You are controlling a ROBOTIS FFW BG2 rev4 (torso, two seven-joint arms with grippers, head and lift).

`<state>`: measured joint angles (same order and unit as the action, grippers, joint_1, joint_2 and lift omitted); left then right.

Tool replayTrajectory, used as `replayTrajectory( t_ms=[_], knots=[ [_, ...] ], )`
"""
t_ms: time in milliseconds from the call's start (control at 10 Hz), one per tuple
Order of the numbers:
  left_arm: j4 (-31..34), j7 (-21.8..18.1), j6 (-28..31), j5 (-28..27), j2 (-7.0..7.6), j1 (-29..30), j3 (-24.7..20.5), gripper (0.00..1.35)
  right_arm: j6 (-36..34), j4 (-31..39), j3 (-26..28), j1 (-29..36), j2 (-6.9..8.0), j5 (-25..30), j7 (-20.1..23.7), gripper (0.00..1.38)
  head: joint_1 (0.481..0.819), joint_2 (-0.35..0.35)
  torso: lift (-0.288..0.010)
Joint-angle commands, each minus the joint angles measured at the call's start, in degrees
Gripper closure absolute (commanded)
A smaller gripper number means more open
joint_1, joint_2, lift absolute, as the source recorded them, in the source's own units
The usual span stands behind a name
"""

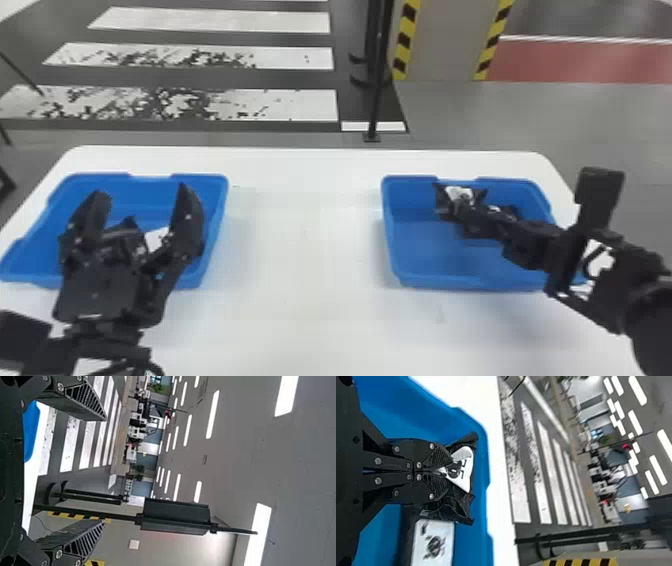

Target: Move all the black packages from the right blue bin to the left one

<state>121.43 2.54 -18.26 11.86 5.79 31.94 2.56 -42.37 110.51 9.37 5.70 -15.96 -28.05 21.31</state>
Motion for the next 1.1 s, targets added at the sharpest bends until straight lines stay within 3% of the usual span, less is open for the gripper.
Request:
replayTrajectory(
  t_ms=[0,300,500,1000],
  knots=[
    [0.42,0.0,-0.17,0.59,0.01,-0.03,0.41,0.15,5.81,-1.74,-2.4,-1.2,-0.56,-2.46,2.69,1.15,0.695,-0.018,-0.183],
    [2.53,0.0,1.38,2.53,0.54,-0.17,1.67,0.16,12.84,-8.63,-9.83,-5.42,-1.88,-11.14,10.6,1.15,0.695,0.048,-0.183],
    [2.81,0.0,2.93,2.88,0.98,-0.59,3.04,0.16,13.41,-9.61,-14.63,-6.55,-2.23,-15.71,11.83,1.15,0.695,0.097,-0.183],
    [2.81,-0.26,7.57,2.65,1.33,-1.15,4.18,0.16,13.69,-8.35,-23.77,-8.52,-3.2,-21.2,12.18,1.15,0.695,0.187,-0.183]
  ],
)
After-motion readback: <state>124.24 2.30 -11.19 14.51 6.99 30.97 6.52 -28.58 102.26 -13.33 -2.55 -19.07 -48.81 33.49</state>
